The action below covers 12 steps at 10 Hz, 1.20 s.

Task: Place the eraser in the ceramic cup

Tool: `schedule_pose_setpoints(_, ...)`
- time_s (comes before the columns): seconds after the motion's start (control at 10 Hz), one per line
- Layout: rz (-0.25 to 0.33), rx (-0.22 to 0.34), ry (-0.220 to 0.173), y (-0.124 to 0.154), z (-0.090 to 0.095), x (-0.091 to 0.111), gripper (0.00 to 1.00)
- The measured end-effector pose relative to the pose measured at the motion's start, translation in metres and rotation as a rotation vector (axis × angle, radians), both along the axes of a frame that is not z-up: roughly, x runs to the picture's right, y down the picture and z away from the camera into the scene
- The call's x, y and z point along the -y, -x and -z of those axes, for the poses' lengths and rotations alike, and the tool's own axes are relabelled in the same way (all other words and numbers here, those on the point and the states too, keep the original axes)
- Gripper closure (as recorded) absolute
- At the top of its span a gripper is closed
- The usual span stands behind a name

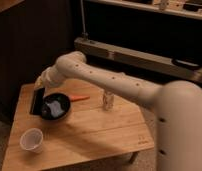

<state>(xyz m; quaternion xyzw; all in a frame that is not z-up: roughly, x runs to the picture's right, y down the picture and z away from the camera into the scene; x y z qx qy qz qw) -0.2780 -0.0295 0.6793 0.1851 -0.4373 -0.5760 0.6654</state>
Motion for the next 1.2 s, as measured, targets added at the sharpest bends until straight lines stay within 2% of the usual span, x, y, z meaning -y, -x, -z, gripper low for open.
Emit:
schedule_pose_setpoints(0.1,-0.042,0.068,-0.056,-0.006,0.025,0.008,1.0)
schedule_pose_setpoints(0.2,-0.061,0.116,-0.104,-0.009,0.043,0.008,1.0)
schedule_pose_setpoints(0.4,-0.083,0.181,-0.192,-0.011,0.071,-0.001,1.0)
schedule_pose_setpoints(0.5,-0.077,0.207,-0.226,-0.007,0.08,-0.008,1.0)
schedule_pose_setpoints(0.7,-0.06,0.246,-0.288,-0.003,0.096,-0.021,1.0)
schedule_pose_setpoints(0.9,-0.04,0.276,-0.332,-0.002,0.111,-0.031,1.0)
schedule_pose_setpoints(1.1,-0.005,0.286,-0.364,0.0,0.123,-0.042,1.0)
schedule_pose_setpoints(1.2,0.017,0.27,-0.375,0.004,0.126,-0.049,1.0)
